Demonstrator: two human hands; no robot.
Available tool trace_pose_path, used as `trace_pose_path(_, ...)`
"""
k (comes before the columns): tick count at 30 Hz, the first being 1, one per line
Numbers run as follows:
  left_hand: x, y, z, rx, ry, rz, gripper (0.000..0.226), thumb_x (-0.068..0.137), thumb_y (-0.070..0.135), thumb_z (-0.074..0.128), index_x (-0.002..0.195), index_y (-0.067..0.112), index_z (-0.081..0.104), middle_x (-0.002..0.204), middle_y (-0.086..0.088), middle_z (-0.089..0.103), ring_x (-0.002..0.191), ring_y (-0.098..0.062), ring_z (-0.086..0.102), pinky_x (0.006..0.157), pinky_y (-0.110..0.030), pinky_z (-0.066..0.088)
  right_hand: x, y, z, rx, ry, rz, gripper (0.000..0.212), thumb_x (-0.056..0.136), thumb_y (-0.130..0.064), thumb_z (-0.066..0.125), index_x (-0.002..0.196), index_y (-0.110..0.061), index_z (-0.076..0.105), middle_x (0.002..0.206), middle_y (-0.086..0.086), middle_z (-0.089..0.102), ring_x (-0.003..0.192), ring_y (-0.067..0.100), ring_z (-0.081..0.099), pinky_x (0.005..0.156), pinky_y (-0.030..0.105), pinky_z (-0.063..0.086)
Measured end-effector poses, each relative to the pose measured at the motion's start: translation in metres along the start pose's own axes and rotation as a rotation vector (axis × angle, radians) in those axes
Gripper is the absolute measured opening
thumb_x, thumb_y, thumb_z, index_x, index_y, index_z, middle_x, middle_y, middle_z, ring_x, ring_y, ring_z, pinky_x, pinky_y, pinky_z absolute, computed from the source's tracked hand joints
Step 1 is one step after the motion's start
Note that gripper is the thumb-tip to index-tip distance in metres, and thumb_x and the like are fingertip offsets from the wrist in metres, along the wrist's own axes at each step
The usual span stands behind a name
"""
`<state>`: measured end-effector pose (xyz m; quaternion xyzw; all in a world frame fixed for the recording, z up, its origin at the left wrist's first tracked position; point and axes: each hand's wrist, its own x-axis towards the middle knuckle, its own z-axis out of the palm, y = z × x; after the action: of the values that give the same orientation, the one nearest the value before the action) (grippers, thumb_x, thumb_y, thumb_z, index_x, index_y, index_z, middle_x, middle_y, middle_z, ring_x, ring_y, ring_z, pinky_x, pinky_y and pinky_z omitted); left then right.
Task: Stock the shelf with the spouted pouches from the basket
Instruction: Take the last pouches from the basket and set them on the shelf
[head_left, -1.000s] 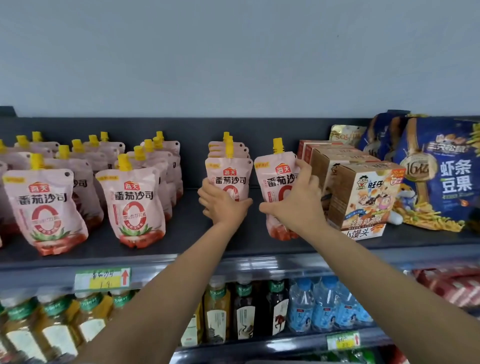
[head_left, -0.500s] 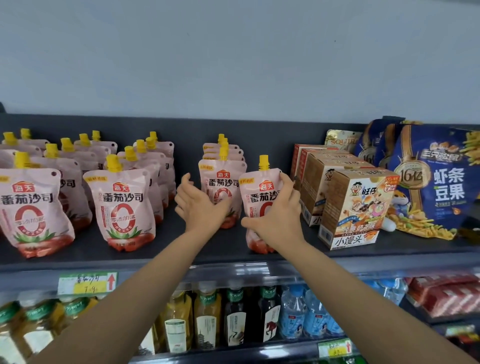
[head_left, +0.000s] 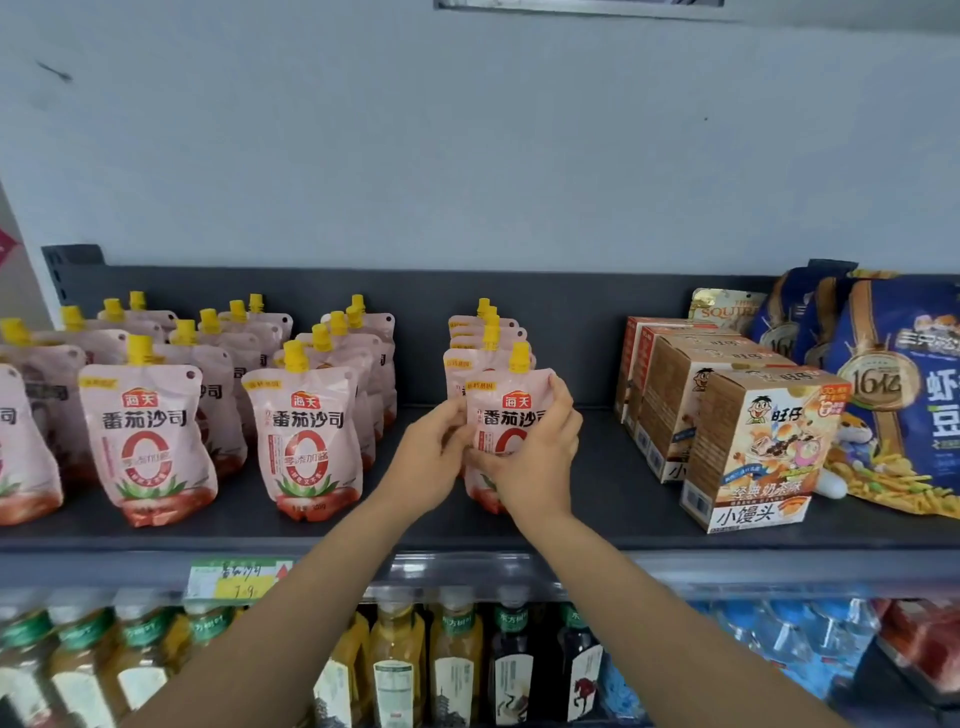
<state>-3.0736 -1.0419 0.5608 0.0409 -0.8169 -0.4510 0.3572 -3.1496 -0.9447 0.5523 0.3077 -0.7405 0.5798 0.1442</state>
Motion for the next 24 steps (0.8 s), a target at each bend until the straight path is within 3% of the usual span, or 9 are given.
trace_pose_path(9,0.008,-0.012,-0.015,0.069,-0.014,-0.005,0.029,0.097,0.002,0.044,0.114,0.022,0.056,0.108,0.011,0.066,0.101,0.005,0.060,0.077,-0.009,0.048,-0.005,-0.005,0.009,0.004,0.005,-0.020,0.112,0.060,-0.030,0.087,0.145,-0.021,0.016,0.133,0.005,0.030,0.121,0.019,0.034,0.090,0.029,0.043)
trace_pose_path(14,0.009,-0.018,-0.023,0.109,-0.049,-0.020,0.029,0.098,0.006,0.045,0.108,0.031,0.056,0.107,0.013,0.066,0.102,0.003,0.060,0.083,-0.015,0.050,-0.011,0.000,0.006,-0.023,-0.038,-0.067,0.110,0.064,-0.023,0.085,0.146,-0.025,0.011,0.133,0.002,0.031,0.124,0.017,0.036,0.087,0.023,0.041)
trace_pose_path(17,0.010,-0.017,-0.025,0.131,-0.071,-0.037,0.032,0.098,0.007,0.044,0.105,0.038,0.053,0.105,0.018,0.064,0.100,0.007,0.058,0.079,-0.013,0.050,-0.011,0.001,0.005,-0.038,-0.054,-0.068,0.110,0.066,-0.024,0.084,0.147,-0.026,0.009,0.132,0.002,0.031,0.124,0.017,0.036,0.088,0.023,0.041)
trace_pose_path(24,0.002,-0.018,-0.022,0.150,-0.023,-0.057,0.024,0.098,0.009,0.044,0.112,0.027,0.054,0.105,0.016,0.064,0.099,0.005,0.059,0.082,-0.015,0.049,-0.016,0.005,-0.004,-0.064,-0.148,-0.088,0.119,0.064,-0.018,0.085,0.148,-0.027,0.001,0.136,-0.001,0.023,0.125,0.016,0.038,0.095,0.027,0.044)
